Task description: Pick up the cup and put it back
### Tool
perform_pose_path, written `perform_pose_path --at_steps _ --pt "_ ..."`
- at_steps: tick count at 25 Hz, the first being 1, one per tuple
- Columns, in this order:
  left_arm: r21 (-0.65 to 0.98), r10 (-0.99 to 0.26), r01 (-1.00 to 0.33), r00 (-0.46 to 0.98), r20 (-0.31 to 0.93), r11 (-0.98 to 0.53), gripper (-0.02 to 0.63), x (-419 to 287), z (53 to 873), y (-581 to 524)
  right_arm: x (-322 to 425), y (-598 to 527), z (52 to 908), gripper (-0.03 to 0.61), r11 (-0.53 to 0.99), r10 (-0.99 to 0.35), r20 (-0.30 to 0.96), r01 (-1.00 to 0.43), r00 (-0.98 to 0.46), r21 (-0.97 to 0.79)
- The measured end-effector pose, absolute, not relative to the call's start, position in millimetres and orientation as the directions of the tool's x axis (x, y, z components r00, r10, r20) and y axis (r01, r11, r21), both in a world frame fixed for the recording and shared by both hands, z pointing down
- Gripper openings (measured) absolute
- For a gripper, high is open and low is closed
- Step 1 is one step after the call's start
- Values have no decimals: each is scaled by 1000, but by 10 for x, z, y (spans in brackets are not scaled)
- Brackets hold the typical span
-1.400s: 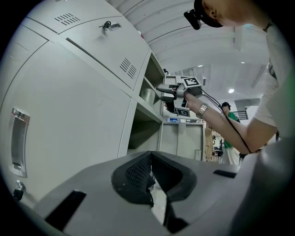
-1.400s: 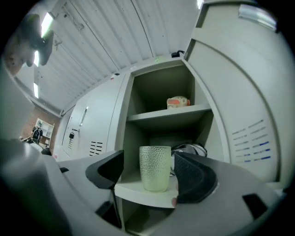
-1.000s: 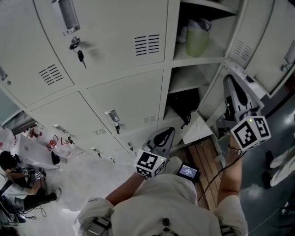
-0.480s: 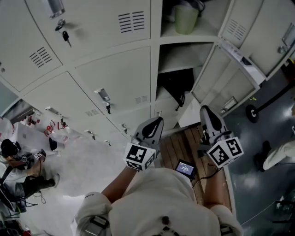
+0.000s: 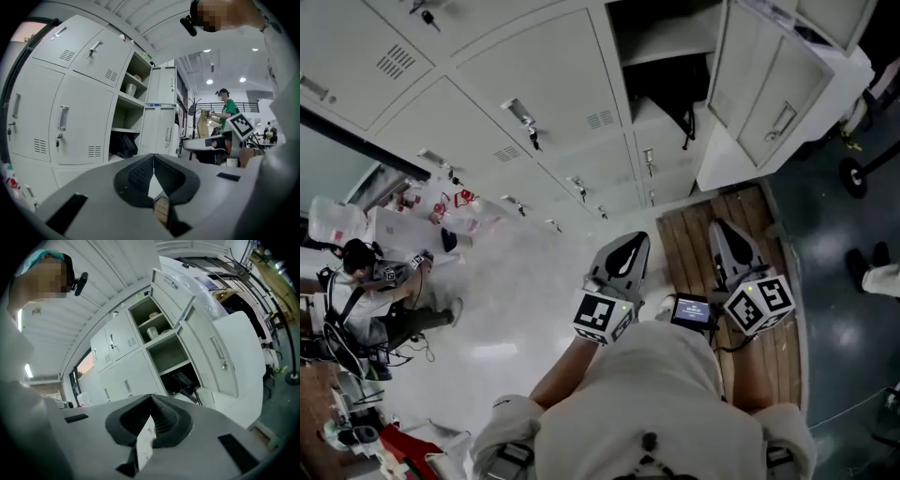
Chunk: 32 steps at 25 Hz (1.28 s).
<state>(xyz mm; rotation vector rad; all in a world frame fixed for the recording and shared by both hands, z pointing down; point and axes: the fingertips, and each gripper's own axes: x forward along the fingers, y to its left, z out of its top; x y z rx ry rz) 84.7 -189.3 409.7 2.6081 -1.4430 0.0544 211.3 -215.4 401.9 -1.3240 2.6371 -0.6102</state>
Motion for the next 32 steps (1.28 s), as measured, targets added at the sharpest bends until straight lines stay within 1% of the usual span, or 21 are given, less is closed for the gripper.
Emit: perform_pose_path --at_steps 3,6,9,11,14,17,20,24,28,32 --pt "100 -854 -862 506 124 -496 9 653 4099 -1545 1993 -1806 4119 25 535 -787 66 -733 -613 -421" --pt "98 -868 -871 489 85 -481 9 452 3998 -1295 1847 -1466 4107 25 545 -798 64 -763 -599 -347" --pt "104 -862 -862 503 59 -496 9 281 3971 -1042 1622 -1113 4097 25 541 -812 72 -794 -579 -280" --pt "116 -846 -845 530 57 -521 9 174 4003 -825 1446 -841 4132 25 526 -821 89 -808 -564 -266" --pt "132 -818 -816 572 49 -563 9 -46 4053 -437 1172 -414 4206 25 492 -839 102 -825 -535 -279" --pt "120 -806 -803 591 39 -583 9 -452 4074 11 802 75 4283 25 456 -858 88 -829 -507 -325" --pt "125 -824 -822 564 49 -555 9 -971 4159 414 444 545 4366 25 433 -871 79 -834 -485 -343" --pt "144 -846 -845 528 71 -515 9 -1473 4246 878 95 1071 4422 25 419 -869 107 -834 -482 -359" --pt "187 -836 -831 544 77 -524 9 -1559 4287 1298 -103 1508 4358 25 424 -865 125 -842 -485 -333" --pt "179 -807 -800 589 55 -572 9 -1360 4236 1601 -152 1847 4340 25 438 -858 133 -843 -496 -314"
